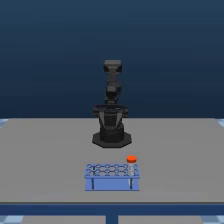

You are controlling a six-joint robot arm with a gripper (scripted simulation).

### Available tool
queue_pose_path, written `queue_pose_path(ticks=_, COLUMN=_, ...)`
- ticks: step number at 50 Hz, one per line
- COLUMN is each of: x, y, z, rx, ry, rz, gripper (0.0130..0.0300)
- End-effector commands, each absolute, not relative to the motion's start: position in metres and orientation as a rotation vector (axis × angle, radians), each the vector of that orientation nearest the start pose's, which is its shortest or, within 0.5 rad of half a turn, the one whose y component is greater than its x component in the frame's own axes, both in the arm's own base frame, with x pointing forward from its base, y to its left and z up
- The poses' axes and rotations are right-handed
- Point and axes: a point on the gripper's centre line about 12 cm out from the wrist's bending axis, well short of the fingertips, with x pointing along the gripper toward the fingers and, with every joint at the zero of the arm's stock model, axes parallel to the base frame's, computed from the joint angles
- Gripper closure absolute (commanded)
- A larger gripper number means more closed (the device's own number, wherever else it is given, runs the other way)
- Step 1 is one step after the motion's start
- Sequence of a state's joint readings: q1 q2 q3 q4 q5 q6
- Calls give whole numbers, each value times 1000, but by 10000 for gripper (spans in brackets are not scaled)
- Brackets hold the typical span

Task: Pick up the centrifuge tube on the rack

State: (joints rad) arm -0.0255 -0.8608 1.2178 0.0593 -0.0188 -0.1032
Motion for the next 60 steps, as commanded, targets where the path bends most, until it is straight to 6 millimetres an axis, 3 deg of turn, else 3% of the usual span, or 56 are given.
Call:
queue_pose_path(ticks=1, x=204, y=-5, z=224, rx=-40, ry=338, rz=-17, gripper=130)
queue_pose_path(ticks=60, x=222, y=5, z=223, rx=-34, ry=349, rz=-8, gripper=130)
